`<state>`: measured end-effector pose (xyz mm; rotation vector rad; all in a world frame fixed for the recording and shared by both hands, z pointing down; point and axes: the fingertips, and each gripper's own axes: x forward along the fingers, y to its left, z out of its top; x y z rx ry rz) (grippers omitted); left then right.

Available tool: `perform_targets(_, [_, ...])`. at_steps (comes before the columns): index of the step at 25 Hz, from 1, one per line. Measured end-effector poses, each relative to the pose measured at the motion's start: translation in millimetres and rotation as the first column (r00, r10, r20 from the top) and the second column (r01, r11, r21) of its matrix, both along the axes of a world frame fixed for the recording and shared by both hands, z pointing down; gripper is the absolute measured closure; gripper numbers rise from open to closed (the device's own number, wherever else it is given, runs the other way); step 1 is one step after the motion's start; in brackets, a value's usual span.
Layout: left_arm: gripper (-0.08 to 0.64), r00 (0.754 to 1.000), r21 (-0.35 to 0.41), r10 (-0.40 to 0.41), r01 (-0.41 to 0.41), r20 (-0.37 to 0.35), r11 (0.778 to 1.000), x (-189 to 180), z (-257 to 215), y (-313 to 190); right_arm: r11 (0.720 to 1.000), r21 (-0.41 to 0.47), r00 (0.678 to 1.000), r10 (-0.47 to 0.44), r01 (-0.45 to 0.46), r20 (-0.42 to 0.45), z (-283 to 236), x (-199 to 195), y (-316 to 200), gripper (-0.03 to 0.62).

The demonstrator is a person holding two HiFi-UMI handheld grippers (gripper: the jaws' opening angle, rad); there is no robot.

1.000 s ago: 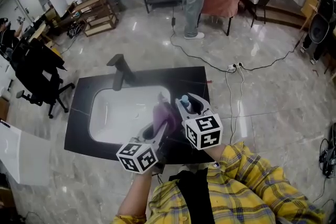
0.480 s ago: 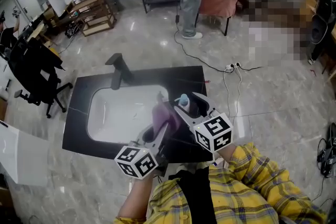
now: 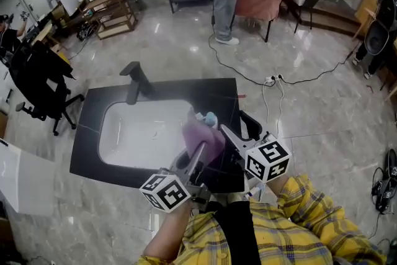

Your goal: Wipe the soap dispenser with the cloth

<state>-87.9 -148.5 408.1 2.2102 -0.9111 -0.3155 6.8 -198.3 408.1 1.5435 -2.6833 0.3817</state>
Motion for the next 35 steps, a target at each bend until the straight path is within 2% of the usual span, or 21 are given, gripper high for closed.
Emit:
perform_targets(3, [0.480, 0.999, -0.024, -0.036, 0.036, -0.003, 0.999, 6, 10, -4, 1.000, -0.026, 1.000, -0.006, 0.006, 0.015, 7, 7, 3, 0.347])
perform_targets(6, [0.480, 0.999, -0.020, -0.044, 0.044, 0.025, 0.999, 10, 16, -6, 0.999, -0.036, 1.000, -0.020, 0.021, 0.019, 10, 9, 6, 0.347])
perform_targets(11, [0.480, 0.988, 0.031, -0.056, 0.052, 0.145, 0.998, 10, 22, -3, 0.997, -0.038, 0.998, -0.067, 0.068, 0.015, 14, 3, 12, 0.347])
perform_targets(15, [0.480, 0.968, 0.069, -0.066, 0.051, 0.243, 0.996, 10, 26, 2, 0.994, -0.056, 0.996, -0.088, 0.090, 0.025, 20, -1, 15, 0.347])
perform_targets(20, [0.480, 0.941, 0.087, -0.062, 0.035, 0.332, 0.996, 13, 36, 7, 0.992, -0.068, 0.994, -0.101, 0.103, 0.035, 23, -5, 15, 0.350])
perform_targets(35, [0.480, 0.900, -0.022, 0.017, -0.008, 0.435, 1.000, 11, 87, -1, 0.991, -0.092, 0.993, -0.091, 0.097, 0.072, 29, -1, 10, 0.360])
